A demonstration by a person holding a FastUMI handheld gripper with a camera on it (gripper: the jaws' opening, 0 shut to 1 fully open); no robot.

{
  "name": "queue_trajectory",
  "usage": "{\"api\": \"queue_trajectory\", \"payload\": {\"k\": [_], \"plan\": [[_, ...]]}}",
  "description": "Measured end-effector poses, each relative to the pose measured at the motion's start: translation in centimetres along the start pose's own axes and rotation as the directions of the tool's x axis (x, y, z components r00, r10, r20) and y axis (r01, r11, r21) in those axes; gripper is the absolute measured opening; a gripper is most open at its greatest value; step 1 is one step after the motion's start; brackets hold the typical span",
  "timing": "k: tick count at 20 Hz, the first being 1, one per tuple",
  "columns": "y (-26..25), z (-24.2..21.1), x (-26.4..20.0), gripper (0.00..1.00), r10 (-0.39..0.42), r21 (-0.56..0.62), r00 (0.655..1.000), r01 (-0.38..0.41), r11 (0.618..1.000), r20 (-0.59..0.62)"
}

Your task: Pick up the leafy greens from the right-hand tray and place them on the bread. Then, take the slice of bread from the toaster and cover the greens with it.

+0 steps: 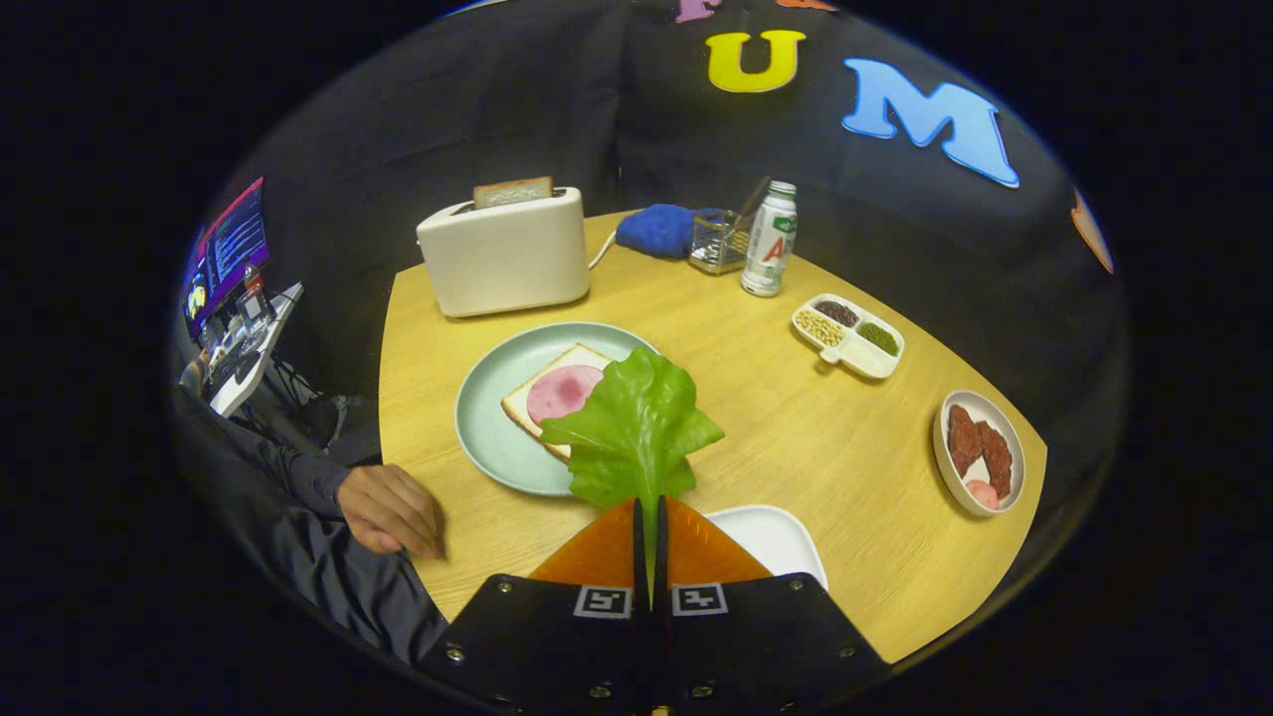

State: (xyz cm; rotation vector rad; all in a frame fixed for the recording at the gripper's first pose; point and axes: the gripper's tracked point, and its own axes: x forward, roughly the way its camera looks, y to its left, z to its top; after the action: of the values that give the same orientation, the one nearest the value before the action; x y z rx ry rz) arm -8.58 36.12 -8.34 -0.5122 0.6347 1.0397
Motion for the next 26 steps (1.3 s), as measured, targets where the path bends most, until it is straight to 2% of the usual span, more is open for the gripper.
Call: {"api": "queue_trajectory", "payload": {"k": [4,12,21,25,26], "plan": [[2.7,3.4,2.4,0.01,0.071,-0.05,0.997,-0.071,0.996,0.001],[4.6,5.6,6.6,0.01,0.1,-0.113,0.993,-0.107,0.988,-0.066],[5.0,4.8,9.7,0.01,0.109,-0.163,0.975,-0.141,0.976,-0.192],[4.7,4.7,10.0,0.01,0.104,-0.163,0.975,-0.137,0.977,-0.196],[4.6,4.6,10.1,0.03,0.1,-0.162,0.975,-0.134,0.978,-0.198]]}}
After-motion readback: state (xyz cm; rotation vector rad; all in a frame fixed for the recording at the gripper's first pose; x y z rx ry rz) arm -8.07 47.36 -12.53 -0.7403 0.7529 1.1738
